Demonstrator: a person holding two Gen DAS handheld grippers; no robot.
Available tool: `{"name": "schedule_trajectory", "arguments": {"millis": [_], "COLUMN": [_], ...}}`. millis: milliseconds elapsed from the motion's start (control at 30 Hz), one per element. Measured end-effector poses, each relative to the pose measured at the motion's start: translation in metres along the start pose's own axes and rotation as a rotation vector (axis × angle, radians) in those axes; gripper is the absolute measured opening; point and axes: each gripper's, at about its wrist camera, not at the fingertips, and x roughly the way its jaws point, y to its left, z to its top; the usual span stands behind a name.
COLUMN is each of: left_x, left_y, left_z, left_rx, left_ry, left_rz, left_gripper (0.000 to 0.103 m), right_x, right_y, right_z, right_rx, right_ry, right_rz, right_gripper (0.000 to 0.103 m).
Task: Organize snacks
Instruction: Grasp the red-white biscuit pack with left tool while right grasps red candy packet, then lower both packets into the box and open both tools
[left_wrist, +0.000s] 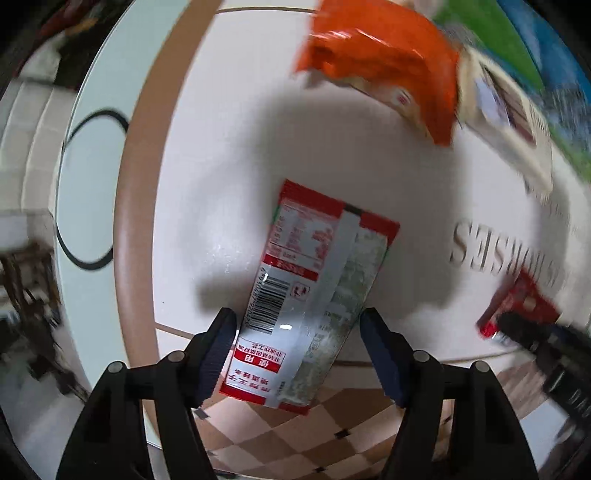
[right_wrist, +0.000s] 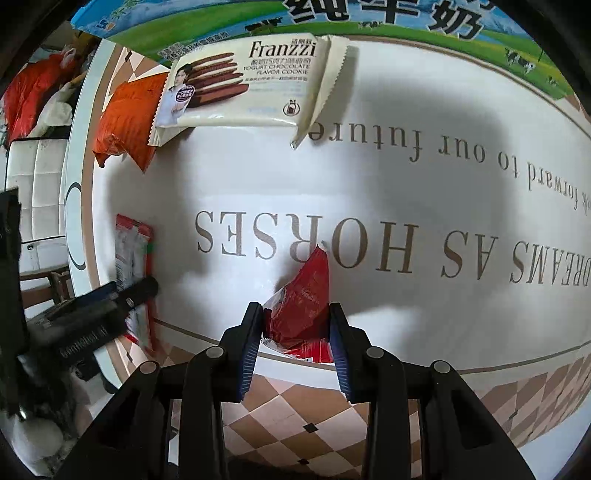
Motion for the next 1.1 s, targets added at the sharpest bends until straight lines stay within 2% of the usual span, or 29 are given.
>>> {"name": "schedule_trajectory", "arguments": {"millis": [67,100,133,300,500,700,800,933,1100], "left_x": [0.0,-0.002,-0.004,-0.023,-0.048,-0.111,-0.155,-0.222,-0.264], "left_y": [-0.003,-0.005,-0.01,-0.024,-0.039,-0.055,-0.067,-0.08,-0.114], "left_z": [-0.003,-0.004,-0.006,-0.012,-0.023,-0.03,-0.021,0.019,0.074], "left_rx": [0.018,0.017,0.014,0.034,0.027,0.027,0.044,0.092,0.147], "left_ry": [-0.015,-0.02,-0.029,-0.067,-0.07,-0.155,-0.222,-0.31,-0.388], "left_rz": [0.011,0.009,0.003,0.033,-0.047,-0.177,-0.255,-0.344,-0.33], "left_gripper": [0.068,0.065,0.057,0.047,0.044,0.044,0.044,0.044,0.044], "right_x": [0.002,-0.001,-0.001,-0.002,-0.01,-0.052,-0.086,-0.139,-0.212], "right_y": [-0.004,-0.004,-0.003,0.007,0.014,0.001,-0.009,-0.025,-0.05], "right_z": [0.003,0.006,0.007,0.005,-0.005,-0.01,-0.01,-0.007,0.023], "right_rx": [-0.002,-0.004,-0.008,-0.042,-0.064,-0.068,-0.065,-0.048,-0.007], "right_ry": [0.008,0.01,0.008,-0.022,-0.046,-0.094,-0.136,-0.206,-0.334], "right_rz": [-0.01,-0.011,-0.015,-0.039,-0.022,0.04,0.085,0.135,0.166], "right_gripper": [0.039,0.039,0.04,0.037,0.036,0.035,0.035,0.035,0.035]}}
